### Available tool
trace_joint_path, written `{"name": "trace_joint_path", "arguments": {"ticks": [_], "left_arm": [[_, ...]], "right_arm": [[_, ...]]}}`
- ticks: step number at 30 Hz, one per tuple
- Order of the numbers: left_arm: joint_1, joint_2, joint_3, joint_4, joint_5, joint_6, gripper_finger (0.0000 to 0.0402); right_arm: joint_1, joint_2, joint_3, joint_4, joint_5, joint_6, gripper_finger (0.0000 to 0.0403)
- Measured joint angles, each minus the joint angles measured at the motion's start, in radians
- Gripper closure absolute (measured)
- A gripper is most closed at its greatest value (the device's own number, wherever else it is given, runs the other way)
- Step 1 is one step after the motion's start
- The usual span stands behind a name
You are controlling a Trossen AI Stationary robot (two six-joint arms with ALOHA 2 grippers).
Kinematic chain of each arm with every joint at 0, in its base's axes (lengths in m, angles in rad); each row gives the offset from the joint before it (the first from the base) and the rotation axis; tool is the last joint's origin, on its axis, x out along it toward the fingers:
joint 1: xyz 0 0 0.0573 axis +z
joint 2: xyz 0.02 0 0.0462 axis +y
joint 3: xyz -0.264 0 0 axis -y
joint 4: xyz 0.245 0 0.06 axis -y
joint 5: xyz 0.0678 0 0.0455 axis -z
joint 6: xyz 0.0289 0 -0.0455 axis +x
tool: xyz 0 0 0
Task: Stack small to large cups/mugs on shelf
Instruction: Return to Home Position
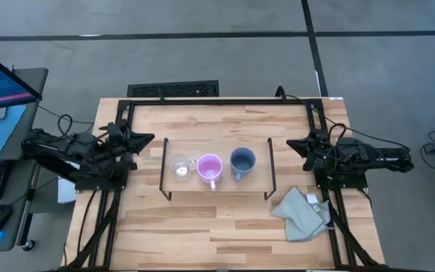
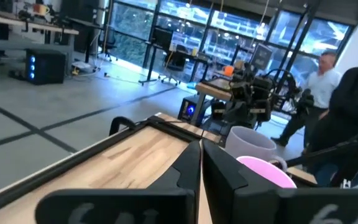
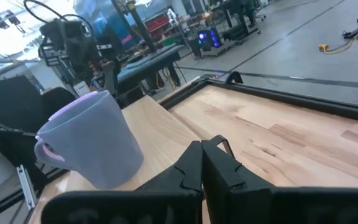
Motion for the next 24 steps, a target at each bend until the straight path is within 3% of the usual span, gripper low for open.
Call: {"name": "trace_joint_path", "arguments": {"ticks": [6, 15, 24], "left_arm": [[0.000, -0.030, -0.095, 0.122, 0.000, 0.028, 0.0401], [0.002, -0.093, -0.191, 0.152, 0.009, 0.012, 0.0401], [0.002, -0.113, -0.199, 0.112, 0.010, 0.010, 0.0401]], "right_arm": [[0.000, 0.000, -0.056, 0.079, 0.000, -0.001, 0.0380], [0.000, 0.000, -0.058, 0.079, 0.000, -0.002, 0.0399], [0.000, 0.000, -0.058, 0.062, 0.000, -0.001, 0.0401]]}}
